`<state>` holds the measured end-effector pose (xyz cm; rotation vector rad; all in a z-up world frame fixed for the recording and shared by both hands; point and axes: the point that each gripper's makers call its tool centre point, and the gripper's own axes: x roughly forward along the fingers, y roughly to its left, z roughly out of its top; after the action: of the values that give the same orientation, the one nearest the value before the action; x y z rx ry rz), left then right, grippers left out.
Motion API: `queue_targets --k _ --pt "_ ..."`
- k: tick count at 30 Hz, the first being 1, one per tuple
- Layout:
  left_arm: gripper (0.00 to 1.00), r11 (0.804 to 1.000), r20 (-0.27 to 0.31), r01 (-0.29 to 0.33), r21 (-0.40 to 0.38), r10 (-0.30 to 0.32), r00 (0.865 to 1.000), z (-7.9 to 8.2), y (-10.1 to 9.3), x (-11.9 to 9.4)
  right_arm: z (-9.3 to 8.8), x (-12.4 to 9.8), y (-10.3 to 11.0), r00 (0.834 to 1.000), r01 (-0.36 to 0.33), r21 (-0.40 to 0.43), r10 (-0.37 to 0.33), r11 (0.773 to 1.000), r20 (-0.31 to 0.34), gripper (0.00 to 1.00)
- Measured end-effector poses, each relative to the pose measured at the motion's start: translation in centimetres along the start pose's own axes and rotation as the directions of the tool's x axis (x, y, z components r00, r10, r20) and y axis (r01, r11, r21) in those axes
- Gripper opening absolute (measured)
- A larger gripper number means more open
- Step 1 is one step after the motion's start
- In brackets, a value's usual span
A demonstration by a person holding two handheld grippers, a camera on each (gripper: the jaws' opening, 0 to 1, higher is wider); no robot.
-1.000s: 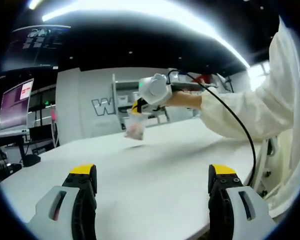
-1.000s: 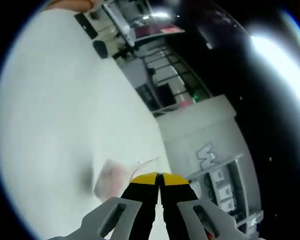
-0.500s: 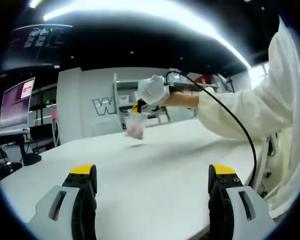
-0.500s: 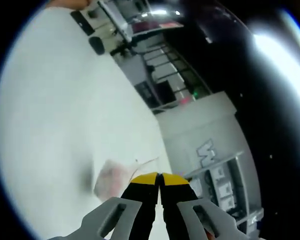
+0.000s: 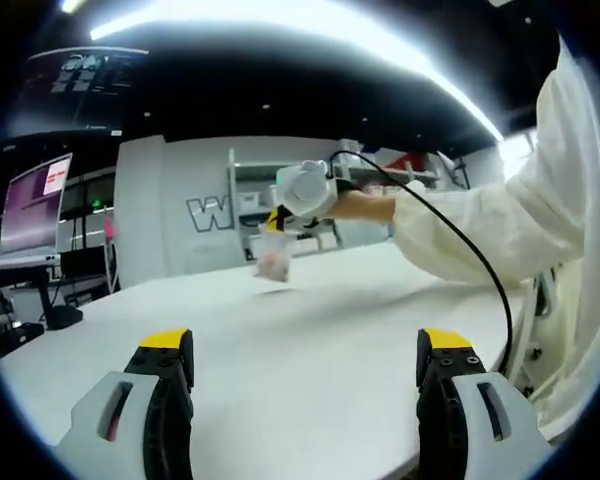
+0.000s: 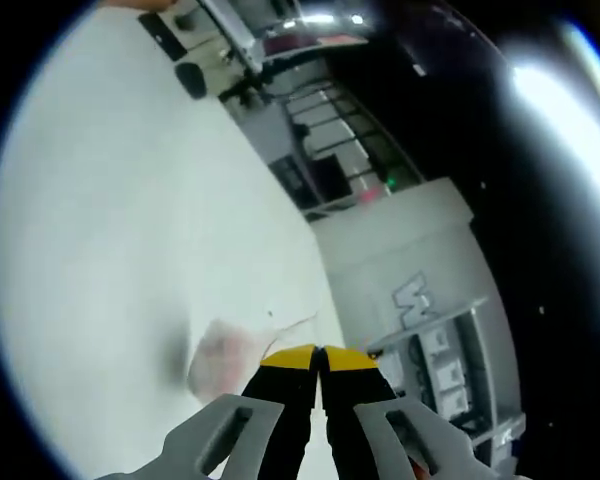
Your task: Open the resealable bag by pulling the two sides of the seal apart until the entire bag opening is separated and visibly accessible.
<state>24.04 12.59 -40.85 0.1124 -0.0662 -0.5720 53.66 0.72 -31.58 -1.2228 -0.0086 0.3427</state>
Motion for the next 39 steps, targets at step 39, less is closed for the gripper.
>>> queue_targets --k 39 --pt "0.91 1.000 0.006 0.006 -0.017 -0.006 1.000 0.3 0.2 0.1 -4.6 4.9 -0.8 0.989 -0.002 0.059 0.011 0.998 -0.149 0.00"
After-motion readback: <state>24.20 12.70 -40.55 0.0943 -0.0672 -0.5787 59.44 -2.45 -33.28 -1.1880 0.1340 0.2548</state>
